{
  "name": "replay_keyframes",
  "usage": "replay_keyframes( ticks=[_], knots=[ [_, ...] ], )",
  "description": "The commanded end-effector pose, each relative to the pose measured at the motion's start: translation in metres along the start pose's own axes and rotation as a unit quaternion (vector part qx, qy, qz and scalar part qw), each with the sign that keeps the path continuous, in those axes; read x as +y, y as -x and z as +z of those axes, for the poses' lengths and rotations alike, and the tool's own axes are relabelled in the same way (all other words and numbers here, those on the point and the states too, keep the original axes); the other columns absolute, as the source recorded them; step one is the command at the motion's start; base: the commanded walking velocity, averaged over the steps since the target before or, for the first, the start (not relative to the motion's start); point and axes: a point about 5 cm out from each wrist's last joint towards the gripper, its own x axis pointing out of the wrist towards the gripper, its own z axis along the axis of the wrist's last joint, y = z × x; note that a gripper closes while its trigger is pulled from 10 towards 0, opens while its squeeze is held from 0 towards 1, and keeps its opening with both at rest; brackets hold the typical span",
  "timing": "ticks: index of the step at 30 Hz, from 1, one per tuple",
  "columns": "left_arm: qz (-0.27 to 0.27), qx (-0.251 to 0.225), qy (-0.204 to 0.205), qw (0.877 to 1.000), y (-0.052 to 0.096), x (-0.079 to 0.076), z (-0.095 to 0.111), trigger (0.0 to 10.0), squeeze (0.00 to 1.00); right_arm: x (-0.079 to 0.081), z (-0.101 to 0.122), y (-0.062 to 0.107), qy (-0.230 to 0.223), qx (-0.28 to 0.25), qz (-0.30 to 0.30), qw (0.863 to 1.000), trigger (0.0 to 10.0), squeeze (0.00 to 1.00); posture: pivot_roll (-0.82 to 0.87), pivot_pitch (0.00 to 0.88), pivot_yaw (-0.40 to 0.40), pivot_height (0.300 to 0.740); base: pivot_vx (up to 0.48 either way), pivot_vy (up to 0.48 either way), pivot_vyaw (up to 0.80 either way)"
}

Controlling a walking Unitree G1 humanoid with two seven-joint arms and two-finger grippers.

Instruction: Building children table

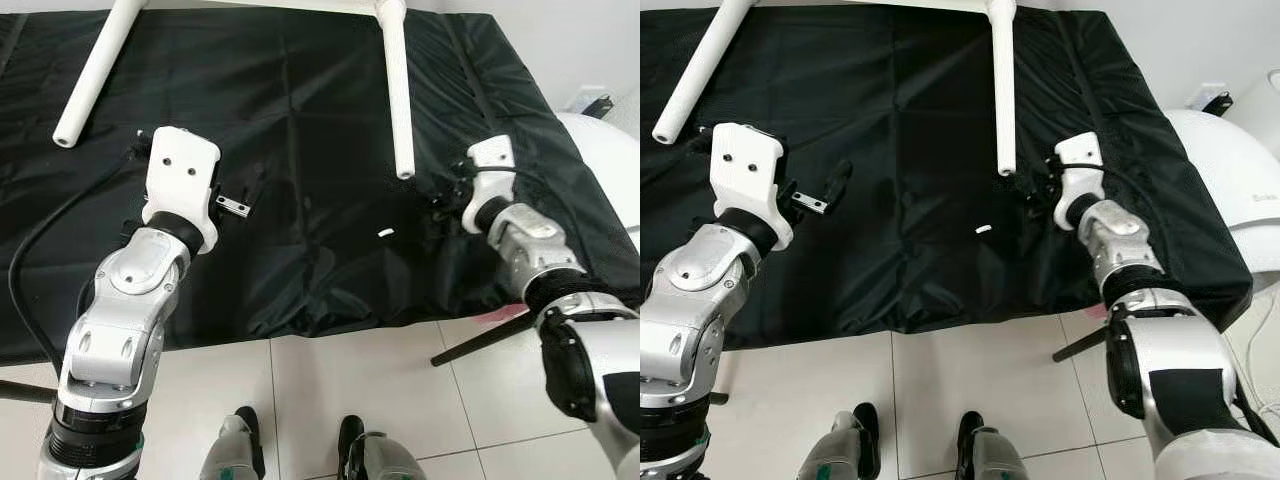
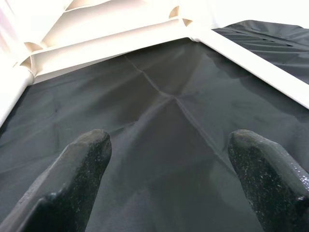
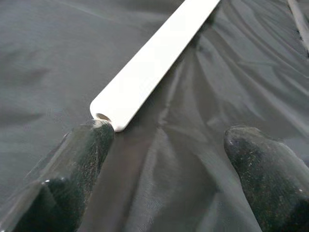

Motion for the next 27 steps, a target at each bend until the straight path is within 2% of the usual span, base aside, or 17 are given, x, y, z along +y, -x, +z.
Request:
replay_keyframes(
  ticks=[1,2,7,11,13,14,15,20,23,25,26,27],
  knots=[
    [-0.009,0.0,-0.004,1.0,0.002,-0.001,-0.001,10.0,0.0,-0.005,-0.002,0.003,0.001,0.006,-0.01,1.0,10.0,0.0,0.12,0.309,-0.078,0.74,0.0,0.0,0.0],
    [-0.01,-0.001,-0.004,1.0,0.003,-0.001,-0.001,10.0,0.0,-0.009,0.002,0.003,0.0,-0.003,-0.02,1.0,10.0,0.0,0.12,0.311,-0.075,0.74,0.0,0.0,0.0],
    [-0.011,-0.002,-0.003,1.0,0.002,-0.001,-0.001,10.0,0.0,-0.007,0.009,0.001,-0.009,-0.022,-0.008,1.0,10.0,0.0,0.12,0.313,-0.072,0.74,0.0,0.0,0.0],
    [-0.013,-0.004,-0.004,1.0,0.001,-0.001,0.0,10.0,0.0,0.008,0.013,-0.005,-0.013,-0.046,0.04,0.998,10.0,0.0,0.12,0.312,-0.069,0.74,0.0,0.0,0.0],
    [-0.016,-0.008,-0.007,1.0,0.0,-0.001,0.001,10.0,0.0,0.021,0.011,-0.008,-0.036,-0.057,0.091,0.994,10.0,0.0,0.12,0.311,-0.068,0.74,0.0,0.0,0.0],
    [-0.016,-0.008,-0.007,1.0,0.0,-0.001,0.001,10.0,0.0,0.021,0.011,-0.008,-0.036,-0.057,0.091,0.994,10.0,0.0,0.12,0.311,-0.068,0.74,0.0,0.0,0.0],
    [-0.019,-0.012,-0.008,1.0,0.0,-0.001,0.003,10.0,0.0,0.03,0.012,-0.009,-0.067,-0.071,0.131,0.987,10.0,0.0,0.12,0.312,-0.07,0.74,0.0,0.0,0.0],
    [-0.025,-0.017,-0.006,1.0,0.001,-0.001,0.006,10.0,0.0,0.04,0.018,-0.012,-0.096,-0.094,0.177,0.975,10.0,0.0,0.11,0.319,-0.074,0.74,0.0,0.0,0.0],
    [-0.029,-0.021,-0.003,0.999,0.002,-0.002,0.008,10.0,0.0,0.044,0.019,-0.013,-0.095,-0.098,0.188,0.973,10.0,0.0,0.11,0.326,-0.077,0.74,0.0,0.0,0.0],
    [-0.041,-0.024,0.005,0.999,0.003,-0.005,0.009,10.0,0.0,0.045,0.018,-0.014,-0.092,-0.095,0.188,0.973,10.0,0.0,0.11,0.336,-0.081,0.74,0.0,0.0,0.0],
    [-0.073,-0.029,0.014,0.997,0.005,-0.011,0.011,10.0,0.0,0.046,0.016,-0.014,-0.093,-0.088,0.188,0.974,10.0,0.0,0.11,0.345,-0.084,0.74,0.0,0.0,0.0],
    [-0.082,-0.029,0.013,0.996,0.006,-0.013,0.011,10.0,0.0,0.046,0.015,-0.013,-0.096,-0.085,0.188,0.974,10.0,0.0,0.11,0.353,-0.086,0.74,0.0,0.0,0.0]
  ],
)
